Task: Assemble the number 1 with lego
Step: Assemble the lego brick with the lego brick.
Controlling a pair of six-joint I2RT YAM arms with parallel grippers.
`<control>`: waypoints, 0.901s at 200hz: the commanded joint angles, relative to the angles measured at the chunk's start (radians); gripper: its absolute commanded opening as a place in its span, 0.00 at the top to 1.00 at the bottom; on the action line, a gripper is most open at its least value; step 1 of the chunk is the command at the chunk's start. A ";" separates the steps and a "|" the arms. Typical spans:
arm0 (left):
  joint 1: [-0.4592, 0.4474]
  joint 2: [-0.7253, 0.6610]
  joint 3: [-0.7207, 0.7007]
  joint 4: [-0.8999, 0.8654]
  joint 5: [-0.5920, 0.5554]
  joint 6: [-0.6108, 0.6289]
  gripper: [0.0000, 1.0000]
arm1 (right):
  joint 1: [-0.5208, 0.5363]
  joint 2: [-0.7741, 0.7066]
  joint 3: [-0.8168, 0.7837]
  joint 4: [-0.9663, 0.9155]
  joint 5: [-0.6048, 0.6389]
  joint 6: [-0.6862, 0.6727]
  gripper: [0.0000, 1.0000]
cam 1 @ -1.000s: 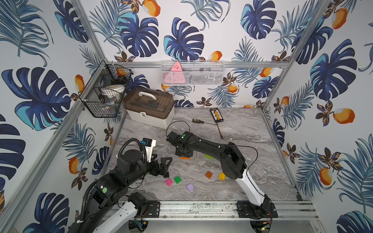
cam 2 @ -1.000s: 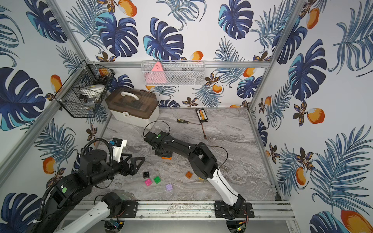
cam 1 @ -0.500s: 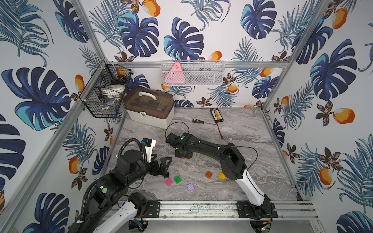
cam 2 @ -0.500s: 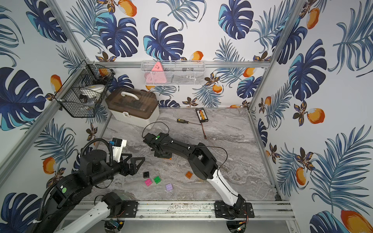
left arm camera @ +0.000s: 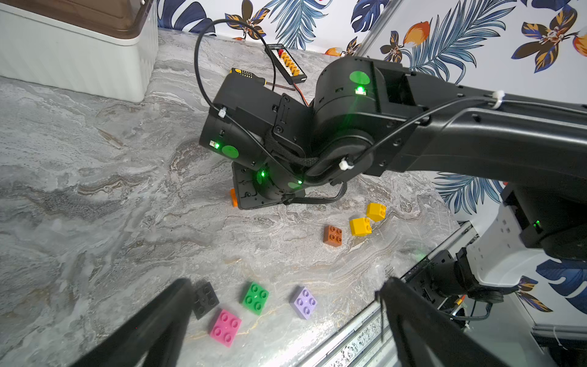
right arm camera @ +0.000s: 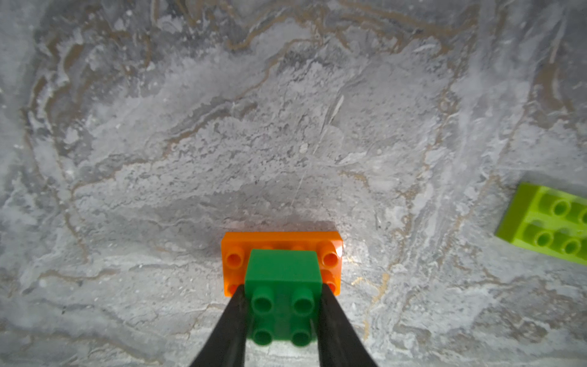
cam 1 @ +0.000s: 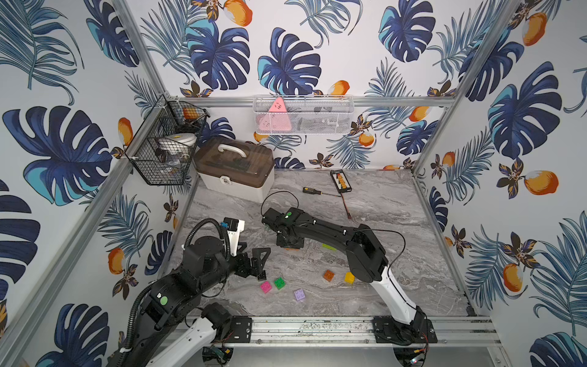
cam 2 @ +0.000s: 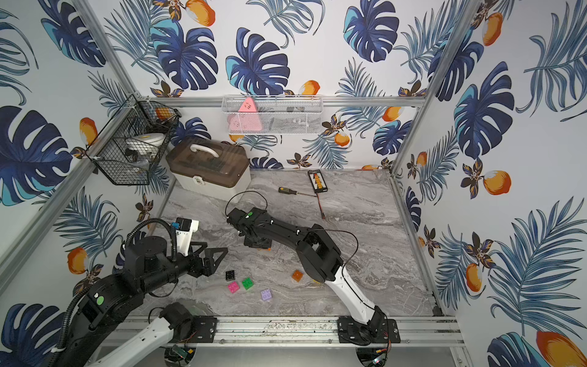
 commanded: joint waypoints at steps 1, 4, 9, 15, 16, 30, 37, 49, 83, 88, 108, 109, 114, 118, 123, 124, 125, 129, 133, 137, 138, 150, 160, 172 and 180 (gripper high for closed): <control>0.005 0.000 -0.002 0.020 -0.001 0.015 0.01 | -0.005 0.010 0.029 -0.037 0.011 -0.010 0.82; 0.005 0.000 -0.003 0.020 0.000 0.015 0.01 | -0.006 0.012 0.033 -0.040 0.010 -0.010 0.82; 0.007 0.000 -0.001 0.021 0.000 0.015 0.01 | -0.007 0.017 0.038 -0.041 0.007 -0.008 0.82; 0.008 0.000 -0.002 0.020 0.001 0.015 0.01 | -0.006 0.021 0.045 -0.042 0.007 -0.008 0.82; 0.008 -0.001 -0.001 0.020 0.001 0.015 0.01 | -0.007 0.022 0.046 -0.042 0.007 -0.008 0.82; 0.007 -0.003 -0.002 0.020 0.000 0.014 0.01 | -0.006 0.024 0.049 -0.039 -0.001 -0.007 0.82; 0.006 -0.006 -0.002 0.020 -0.001 0.015 0.01 | -0.006 0.024 0.046 -0.034 -0.005 -0.005 0.82; 0.007 -0.006 -0.002 0.020 -0.001 0.015 0.01 | -0.006 0.027 0.046 -0.034 -0.009 -0.005 0.82; 0.008 -0.008 -0.002 0.020 0.001 0.015 0.01 | -0.008 0.023 0.021 -0.028 -0.005 -0.015 0.82; 0.008 -0.007 -0.003 0.021 0.001 0.014 0.01 | -0.008 0.024 0.021 -0.027 -0.005 -0.022 0.82; 0.008 -0.007 -0.002 0.020 0.003 0.016 0.01 | -0.010 0.043 0.045 -0.042 -0.013 -0.045 0.82; 0.009 -0.008 -0.002 0.020 0.003 0.016 0.01 | -0.011 0.043 0.047 -0.043 -0.014 -0.046 0.82; 0.009 -0.008 -0.003 0.022 0.004 0.017 0.01 | -0.011 0.048 0.054 -0.050 -0.014 -0.054 0.83; 0.007 -0.007 -0.002 0.021 0.003 0.017 0.01 | -0.012 0.053 0.061 -0.055 -0.012 -0.059 0.83; 0.008 -0.005 -0.001 0.021 0.002 0.017 0.01 | -0.013 0.055 0.067 -0.064 -0.008 -0.063 0.83; 0.007 -0.006 -0.001 0.021 0.002 0.017 0.01 | -0.013 0.057 0.069 -0.065 -0.008 -0.064 0.83; 0.008 -0.006 -0.002 0.021 0.003 0.017 0.01 | -0.014 0.057 0.069 -0.066 -0.006 -0.065 0.83; 0.008 -0.008 -0.002 0.020 0.001 0.016 0.01 | -0.016 0.058 0.070 -0.069 -0.006 -0.068 0.83; 0.008 -0.007 -0.002 0.020 0.001 0.014 0.01 | -0.017 0.055 0.069 -0.069 -0.006 -0.071 0.83; 0.007 -0.008 -0.003 0.020 0.001 0.015 0.01 | -0.019 0.054 0.065 -0.069 -0.005 -0.071 0.83; 0.007 -0.008 -0.004 0.020 0.001 0.015 0.01 | -0.019 0.054 0.065 -0.068 -0.006 -0.071 0.83; 0.007 -0.009 -0.003 0.020 0.000 0.014 0.01 | -0.023 0.041 0.045 -0.056 -0.012 -0.069 0.83; 0.008 -0.008 -0.004 0.021 0.000 0.015 0.01 | -0.023 0.026 0.027 -0.047 -0.011 -0.065 0.83; 0.009 -0.007 -0.003 0.022 0.001 0.014 0.01 | -0.023 0.011 0.004 -0.034 -0.015 -0.058 0.83; 0.009 -0.004 -0.004 0.021 0.002 0.014 0.01 | -0.023 0.004 -0.008 -0.024 -0.019 -0.058 0.83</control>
